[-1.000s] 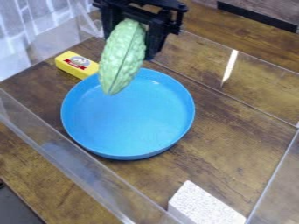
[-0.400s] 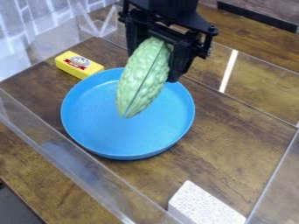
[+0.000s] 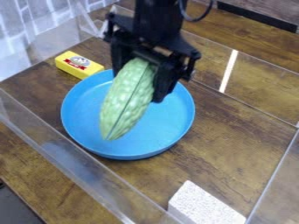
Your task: Put the green object in the blue tray
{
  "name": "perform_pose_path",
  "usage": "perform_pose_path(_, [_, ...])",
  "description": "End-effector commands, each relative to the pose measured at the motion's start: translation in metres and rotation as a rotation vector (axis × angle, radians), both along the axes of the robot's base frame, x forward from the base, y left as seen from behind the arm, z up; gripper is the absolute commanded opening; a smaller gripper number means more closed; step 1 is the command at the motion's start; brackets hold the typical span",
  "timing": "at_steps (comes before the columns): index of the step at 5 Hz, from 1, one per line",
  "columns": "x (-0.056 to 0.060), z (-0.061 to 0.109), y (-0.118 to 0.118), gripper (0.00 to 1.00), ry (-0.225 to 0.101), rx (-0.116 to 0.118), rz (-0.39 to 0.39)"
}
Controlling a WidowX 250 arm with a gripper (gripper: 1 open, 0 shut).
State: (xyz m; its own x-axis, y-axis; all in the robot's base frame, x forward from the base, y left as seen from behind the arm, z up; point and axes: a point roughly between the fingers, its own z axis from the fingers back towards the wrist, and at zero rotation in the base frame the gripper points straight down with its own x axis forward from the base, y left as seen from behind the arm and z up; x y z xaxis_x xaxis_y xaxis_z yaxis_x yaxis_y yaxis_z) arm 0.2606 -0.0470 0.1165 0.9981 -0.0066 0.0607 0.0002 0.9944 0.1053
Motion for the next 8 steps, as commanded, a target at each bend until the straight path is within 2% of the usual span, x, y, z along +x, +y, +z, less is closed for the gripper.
perform_pose_path(1, [0.001, 0.006, 0.01, 0.0, -0.062, -0.013, 0.019])
perform_pose_path(3, [0.013, -0.016, 0.015, 0.0, -0.075, -0.027, -0.058])
perform_pose_path(4, [0.017, -0.024, 0.029, 0.0, -0.086, -0.02, -0.034])
perform_pose_path(5, [0.018, -0.031, 0.042, 0.0, -0.098, -0.016, -0.017])
perform_pose_path(7, [0.012, -0.033, 0.043, 0.0, -0.096, -0.022, -0.096])
perform_pose_path(8, [0.013, -0.038, 0.029, 0.0, -0.091, -0.028, -0.143])
